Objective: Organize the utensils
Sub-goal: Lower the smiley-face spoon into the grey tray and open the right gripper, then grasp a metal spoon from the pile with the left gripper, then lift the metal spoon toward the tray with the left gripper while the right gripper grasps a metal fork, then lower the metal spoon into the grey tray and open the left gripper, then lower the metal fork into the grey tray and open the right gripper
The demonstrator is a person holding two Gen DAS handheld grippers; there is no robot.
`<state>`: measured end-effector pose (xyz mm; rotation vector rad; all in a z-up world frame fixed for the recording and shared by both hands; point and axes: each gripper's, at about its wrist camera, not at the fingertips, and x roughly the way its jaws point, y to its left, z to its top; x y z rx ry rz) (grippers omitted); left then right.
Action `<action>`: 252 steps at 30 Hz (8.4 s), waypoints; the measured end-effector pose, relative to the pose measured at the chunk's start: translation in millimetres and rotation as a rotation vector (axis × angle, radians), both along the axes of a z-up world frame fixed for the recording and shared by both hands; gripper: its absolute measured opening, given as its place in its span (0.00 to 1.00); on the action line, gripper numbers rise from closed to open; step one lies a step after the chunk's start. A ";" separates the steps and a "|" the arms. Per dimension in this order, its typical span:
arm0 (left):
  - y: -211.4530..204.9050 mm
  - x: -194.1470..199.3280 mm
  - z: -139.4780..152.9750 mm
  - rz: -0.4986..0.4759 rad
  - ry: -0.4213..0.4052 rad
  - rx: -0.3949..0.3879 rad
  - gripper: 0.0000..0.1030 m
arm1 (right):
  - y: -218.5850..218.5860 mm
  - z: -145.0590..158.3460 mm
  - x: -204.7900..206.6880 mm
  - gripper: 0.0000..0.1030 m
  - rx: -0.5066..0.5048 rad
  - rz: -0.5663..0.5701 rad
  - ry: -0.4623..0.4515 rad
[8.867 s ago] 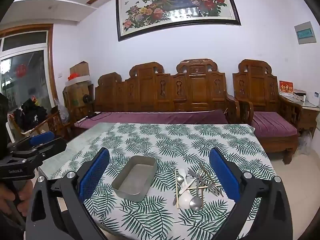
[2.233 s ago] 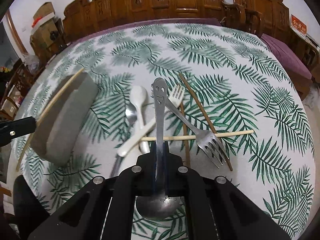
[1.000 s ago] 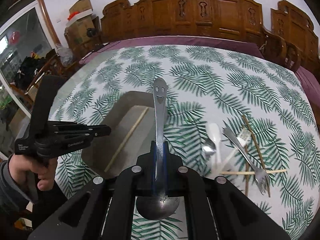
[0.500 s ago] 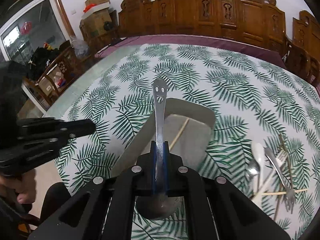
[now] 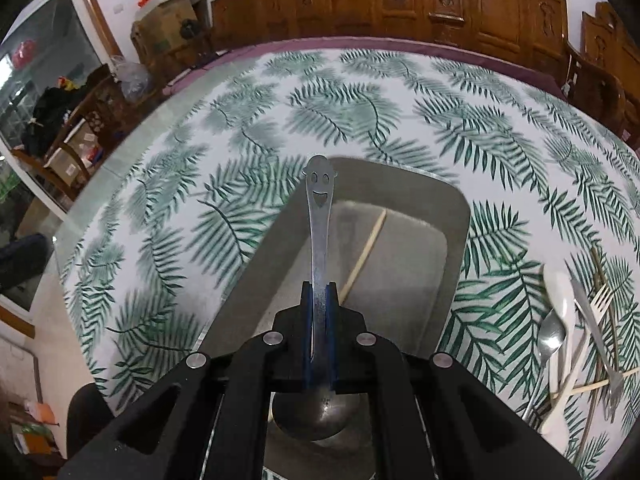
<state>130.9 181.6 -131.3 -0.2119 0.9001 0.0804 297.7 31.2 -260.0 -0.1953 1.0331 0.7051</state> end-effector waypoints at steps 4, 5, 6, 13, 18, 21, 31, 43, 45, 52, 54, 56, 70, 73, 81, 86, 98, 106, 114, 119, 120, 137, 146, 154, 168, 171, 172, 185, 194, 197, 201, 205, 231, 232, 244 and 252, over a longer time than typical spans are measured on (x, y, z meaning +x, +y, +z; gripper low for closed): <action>0.6 -3.3 -1.6 0.004 0.005 0.000 0.04 | -0.5 -8.8 -0.2 0.07 -0.024 0.001 0.014; 0.4 -3.8 -1.6 0.004 0.005 -0.001 0.04 | -0.6 -10.1 -1.2 0.07 -0.032 0.003 0.013; 0.0 -3.9 -1.1 0.004 0.004 -0.001 0.04 | -0.7 -11.4 -1.8 0.07 -0.037 0.003 0.015; -7.0 -3.3 -0.4 -0.004 0.006 0.007 0.04 | -5.2 -11.9 0.5 0.09 -0.036 -0.002 0.017; -14.9 -2.0 1.5 -0.011 0.006 0.013 0.05 | -18.9 1.4 -3.1 0.09 0.008 -0.004 0.005; -23.5 0.1 2.9 -0.018 -0.001 0.021 0.20 | -35.1 15.5 -10.5 0.09 0.039 -0.005 -0.015; -72.7 17.0 0.5 -0.066 -0.013 0.003 0.56 | -116.6 56.1 -34.4 0.09 0.085 -0.029 -0.100; -145.9 43.2 -17.5 -0.179 0.005 -0.015 0.56 | -222.8 57.1 -32.4 0.09 0.055 -0.155 -0.148; -155.7 49.1 -21.4 -0.195 0.015 -0.014 0.56 | -234.5 53.3 -30.9 0.09 0.054 -0.172 -0.142; -190.5 70.5 -40.4 -0.246 0.060 -0.017 0.56 | -260.0 42.1 -26.2 0.18 0.061 -0.205 -0.127; -198.3 77.3 -46.6 -0.261 0.073 -0.024 0.54 | -267.1 38.7 -24.8 0.25 0.067 -0.211 -0.125; -204.8 85.2 -53.1 -0.276 0.087 -0.033 0.50 | -272.1 35.0 -23.9 0.30 0.067 -0.215 -0.129; -233.6 159.4 -95.1 -0.287 0.168 0.004 0.43 | -295.5 8.1 -3.6 0.30 0.077 -0.240 -0.096; -232.7 177.6 -104.4 -0.277 0.193 0.001 0.43 | -300.6 6.2 -0.5 0.30 0.081 -0.248 -0.093; -234.6 205.1 -130.2 -0.275 0.247 -0.015 0.43 | -306.0 -4.0 4.8 0.30 0.091 -0.252 -0.074; -235.3 213.3 -130.4 -0.273 0.236 -0.028 0.40 | -304.1 -6.5 3.0 0.30 0.090 -0.236 -0.076; -231.5 198.1 -121.9 -0.274 0.202 -0.033 0.24 | -303.5 -6.8 7.1 0.30 0.092 -0.242 -0.074; -216.8 175.1 -87.2 -0.258 0.108 -0.065 0.24 | -290.2 -9.8 23.9 0.30 0.090 -0.222 -0.074; -213.3 162.1 -62.7 -0.279 0.044 -0.083 0.24 | -266.6 -19.9 69.4 0.30 0.038 -0.166 -0.048; -216.0 155.6 -57.4 -0.293 0.024 -0.070 0.24 | -251.4 -36.1 86.4 0.26 -0.042 -0.117 -0.009; -216.3 154.0 -55.7 -0.297 0.020 -0.070 0.24 | -248.5 -39.1 87.0 0.23 -0.062 -0.104 -0.008; -213.9 132.6 -28.9 -0.306 -0.042 -0.077 0.23 | -254.6 -17.3 64.0 0.03 -0.067 -0.110 -0.058; -205.5 114.7 -3.8 -0.295 -0.091 -0.063 0.23 | -257.4 13.7 47.6 0.03 -0.003 -0.144 -0.100; -190.9 89.1 25.4 -0.274 -0.135 -0.044 0.23 | -243.1 39.4 23.9 0.03 0.046 -0.134 -0.132; -137.9 50.0 50.6 -0.188 -0.179 -0.009 0.23 | -198.0 49.1 -2.2 0.03 0.066 -0.094 -0.141; -126.5 44.2 54.3 -0.174 -0.190 0.004 0.23 | -188.9 50.5 -4.2 0.03 0.067 -0.088 -0.142; -122.0 42.1 55.3 -0.169 -0.191 0.009 0.23 | -186.4 50.9 -4.8 0.03 0.067 -0.086 -0.142; -83.6 44.3 32.0 -0.135 -0.136 0.047 0.23 | -158.3 48.8 -17.9 0.03 0.069 -0.075 -0.130; -87.9 77.9 -7.8 -0.180 -0.036 0.017 0.23 | -158.2 44.8 -20.7 0.03 0.071 -0.074 -0.115; -90.9 91.5 -17.7 -0.193 -0.012 0.003 0.23 | -160.3 44.4 -19.4 0.03 0.068 -0.081 -0.120; -96.5 112.1 -31.6 -0.204 0.018 0.005 0.23 | -164.6 44.4 -16.2 0.03 0.073 -0.089 -0.119; -99.9 132.1 -40.9 -0.215 0.040 0.015 0.23 | -168.9 44.9 -12.7 0.03 0.076 -0.091 -0.116; -72.1 105.1 -58.9 -0.143 0.075 0.029 0.36 | -139.9 53.5 -18.3 0.03 0.098 -0.040 -0.105; -69.2 98.5 -54.8 -0.140 0.066 0.023 0.36 | -133.9 54.8 -19.5 0.03 0.102 -0.030 -0.107; -39.0 37.2 -14.1 -0.101 -0.031 0.039 0.37 | -69.0 53.8 -24.8 0.03 0.102 0.026 -0.081; -20.5 14.2 -7.2 -0.064 -0.057 0.029 0.52 | -35.9 38.9 -9.6 0.03 0.111 0.000 -0.004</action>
